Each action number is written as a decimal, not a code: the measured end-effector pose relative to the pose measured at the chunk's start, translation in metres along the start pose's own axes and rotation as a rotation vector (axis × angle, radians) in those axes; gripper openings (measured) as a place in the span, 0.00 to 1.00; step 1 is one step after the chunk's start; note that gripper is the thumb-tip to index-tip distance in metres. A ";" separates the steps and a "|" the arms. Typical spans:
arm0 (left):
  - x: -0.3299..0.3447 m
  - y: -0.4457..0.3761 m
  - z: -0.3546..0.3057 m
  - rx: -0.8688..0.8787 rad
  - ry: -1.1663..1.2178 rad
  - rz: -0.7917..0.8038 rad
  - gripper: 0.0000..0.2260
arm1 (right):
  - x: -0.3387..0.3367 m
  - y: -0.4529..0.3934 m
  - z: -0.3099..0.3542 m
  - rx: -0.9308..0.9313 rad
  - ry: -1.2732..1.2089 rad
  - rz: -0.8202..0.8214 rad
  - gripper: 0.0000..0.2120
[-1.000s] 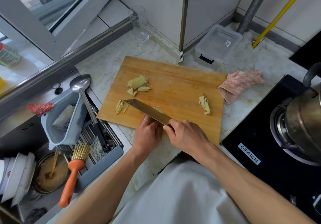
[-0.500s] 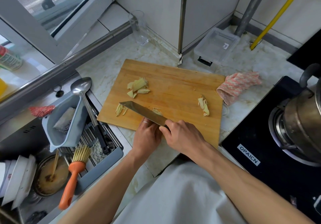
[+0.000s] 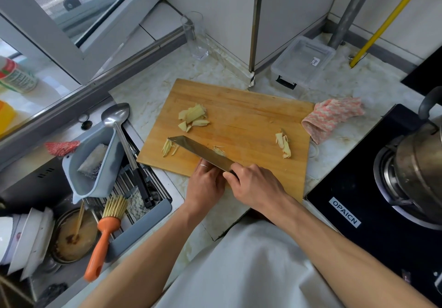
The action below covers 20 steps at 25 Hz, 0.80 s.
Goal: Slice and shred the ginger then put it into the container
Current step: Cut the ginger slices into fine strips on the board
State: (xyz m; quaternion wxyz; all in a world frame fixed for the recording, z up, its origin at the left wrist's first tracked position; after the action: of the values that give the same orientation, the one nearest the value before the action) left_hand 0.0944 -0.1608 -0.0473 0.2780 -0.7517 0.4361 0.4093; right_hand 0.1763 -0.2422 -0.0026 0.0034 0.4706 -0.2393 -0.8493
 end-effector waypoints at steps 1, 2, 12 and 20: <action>-0.001 0.000 0.000 0.011 0.007 -0.009 0.14 | -0.002 0.001 0.000 0.009 -0.013 0.009 0.19; -0.001 0.001 0.000 0.020 0.014 -0.016 0.14 | -0.003 0.001 -0.002 0.021 -0.029 0.022 0.19; 0.002 0.002 0.004 -0.015 0.006 -0.008 0.14 | 0.000 -0.004 0.002 0.003 -0.013 -0.006 0.18; 0.002 0.001 0.005 -0.002 0.023 -0.013 0.14 | -0.002 -0.007 0.002 0.016 -0.038 0.022 0.18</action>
State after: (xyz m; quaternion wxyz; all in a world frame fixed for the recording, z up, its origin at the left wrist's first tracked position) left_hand 0.0922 -0.1583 -0.0514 0.2751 -0.7594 0.4339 0.3992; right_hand 0.1776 -0.2350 -0.0027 0.0047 0.4519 -0.2514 -0.8559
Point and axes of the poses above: each hand's wrist, its own y-axis away from the middle knuckle, its own x-axis out of the palm, z = x × y, the point moved 8 cm from there along -y, towards the middle knuckle, and after that the axes turned 15 degrees about z, right-handed, at the moved point
